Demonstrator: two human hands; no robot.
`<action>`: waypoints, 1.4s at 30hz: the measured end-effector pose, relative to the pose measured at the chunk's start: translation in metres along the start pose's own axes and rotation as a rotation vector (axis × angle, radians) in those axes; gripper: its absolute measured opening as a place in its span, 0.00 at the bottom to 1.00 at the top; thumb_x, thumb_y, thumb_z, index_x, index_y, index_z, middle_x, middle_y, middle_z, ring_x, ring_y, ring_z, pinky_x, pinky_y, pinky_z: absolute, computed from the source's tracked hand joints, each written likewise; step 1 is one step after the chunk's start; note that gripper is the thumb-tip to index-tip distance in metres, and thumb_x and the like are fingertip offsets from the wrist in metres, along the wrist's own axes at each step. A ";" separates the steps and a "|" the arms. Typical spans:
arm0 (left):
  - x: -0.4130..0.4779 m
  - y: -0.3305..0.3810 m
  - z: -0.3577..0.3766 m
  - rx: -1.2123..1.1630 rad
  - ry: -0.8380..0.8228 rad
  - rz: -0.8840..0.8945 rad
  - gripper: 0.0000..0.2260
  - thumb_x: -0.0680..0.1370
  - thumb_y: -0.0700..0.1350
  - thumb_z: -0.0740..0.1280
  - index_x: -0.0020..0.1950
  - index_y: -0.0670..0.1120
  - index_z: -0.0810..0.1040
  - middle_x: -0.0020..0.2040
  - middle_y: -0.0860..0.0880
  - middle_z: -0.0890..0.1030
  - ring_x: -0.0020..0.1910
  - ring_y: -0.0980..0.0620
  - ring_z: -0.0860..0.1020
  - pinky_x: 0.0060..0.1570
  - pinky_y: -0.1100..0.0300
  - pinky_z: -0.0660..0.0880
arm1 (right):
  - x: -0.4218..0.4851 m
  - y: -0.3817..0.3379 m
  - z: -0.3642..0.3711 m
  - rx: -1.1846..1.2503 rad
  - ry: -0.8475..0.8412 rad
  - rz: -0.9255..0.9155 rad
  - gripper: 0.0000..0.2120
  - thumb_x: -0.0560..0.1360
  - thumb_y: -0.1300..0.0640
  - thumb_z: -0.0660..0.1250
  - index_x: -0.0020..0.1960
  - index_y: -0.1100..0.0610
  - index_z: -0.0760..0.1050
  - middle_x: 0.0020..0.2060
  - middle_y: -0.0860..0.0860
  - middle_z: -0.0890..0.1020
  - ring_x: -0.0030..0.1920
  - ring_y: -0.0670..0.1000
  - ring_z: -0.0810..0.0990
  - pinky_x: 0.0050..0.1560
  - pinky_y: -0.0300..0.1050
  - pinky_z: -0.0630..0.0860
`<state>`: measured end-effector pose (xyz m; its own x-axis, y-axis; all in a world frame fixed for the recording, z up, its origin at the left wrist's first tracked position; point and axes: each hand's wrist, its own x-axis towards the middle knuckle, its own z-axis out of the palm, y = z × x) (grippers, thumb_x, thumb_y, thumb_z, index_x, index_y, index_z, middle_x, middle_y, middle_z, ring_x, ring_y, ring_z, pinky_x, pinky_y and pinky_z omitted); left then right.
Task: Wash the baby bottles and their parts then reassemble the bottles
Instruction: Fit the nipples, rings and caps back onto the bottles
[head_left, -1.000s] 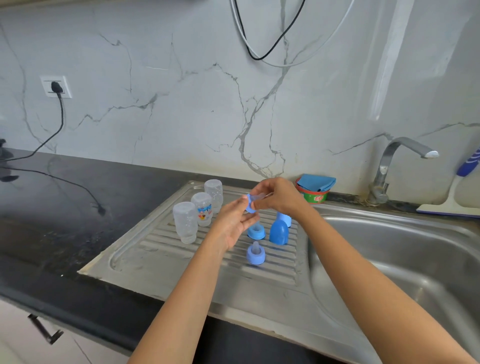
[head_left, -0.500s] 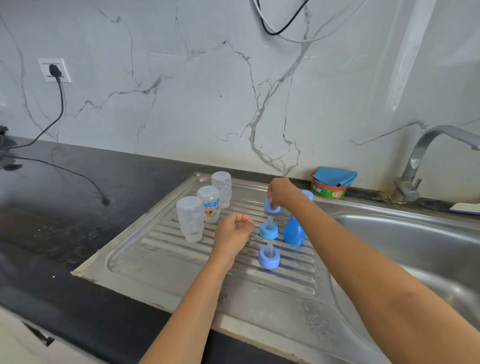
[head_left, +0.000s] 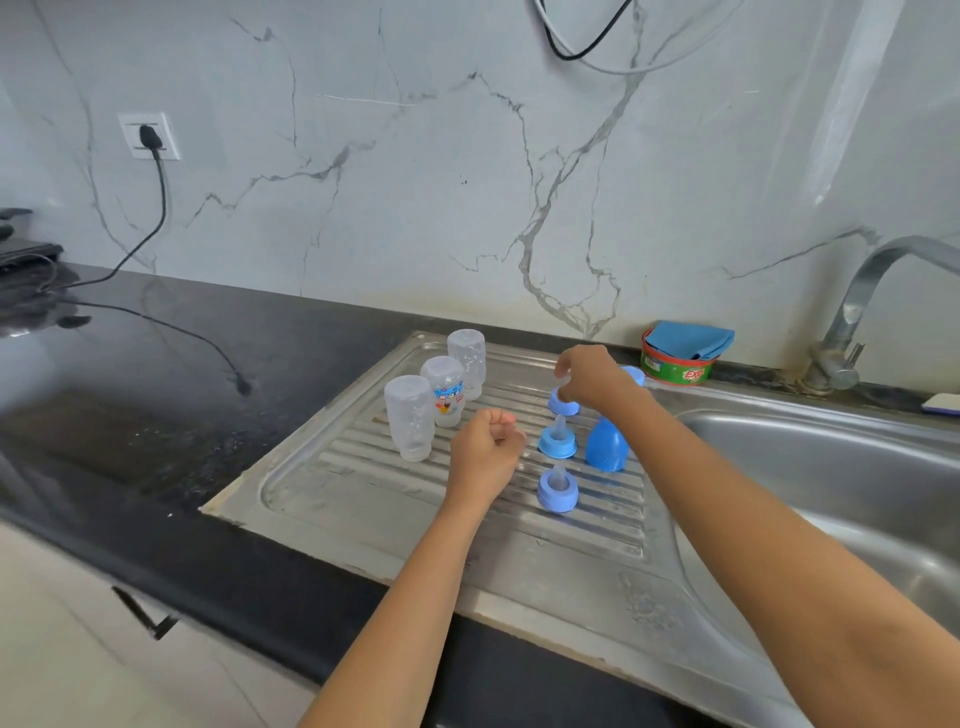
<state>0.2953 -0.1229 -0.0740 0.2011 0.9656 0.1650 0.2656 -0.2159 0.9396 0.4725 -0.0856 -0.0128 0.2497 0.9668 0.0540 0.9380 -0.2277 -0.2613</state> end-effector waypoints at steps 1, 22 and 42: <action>-0.004 0.004 -0.004 -0.013 0.024 0.028 0.08 0.77 0.40 0.67 0.55 0.46 0.76 0.47 0.53 0.79 0.42 0.61 0.76 0.34 0.79 0.69 | -0.008 -0.001 -0.002 0.056 0.024 -0.012 0.16 0.73 0.64 0.67 0.60 0.63 0.76 0.56 0.59 0.78 0.51 0.56 0.79 0.46 0.42 0.73; 0.003 0.017 -0.077 0.300 0.248 0.053 0.16 0.73 0.38 0.69 0.59 0.49 0.72 0.58 0.42 0.71 0.49 0.45 0.73 0.40 0.57 0.68 | -0.136 -0.010 0.028 0.262 -0.053 -0.065 0.20 0.71 0.56 0.71 0.62 0.56 0.73 0.50 0.51 0.74 0.48 0.50 0.73 0.47 0.40 0.69; -0.047 0.084 0.010 -0.775 -0.073 -0.499 0.14 0.78 0.48 0.69 0.57 0.41 0.71 0.54 0.41 0.77 0.45 0.44 0.80 0.49 0.52 0.77 | -0.208 0.064 -0.005 0.859 -0.082 0.289 0.11 0.67 0.63 0.77 0.48 0.63 0.80 0.40 0.56 0.83 0.39 0.54 0.83 0.42 0.44 0.82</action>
<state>0.3175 -0.1875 -0.0058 0.2987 0.9033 -0.3080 -0.3627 0.4059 0.8389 0.4815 -0.3017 -0.0358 0.3985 0.8983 -0.1851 0.3312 -0.3291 -0.8843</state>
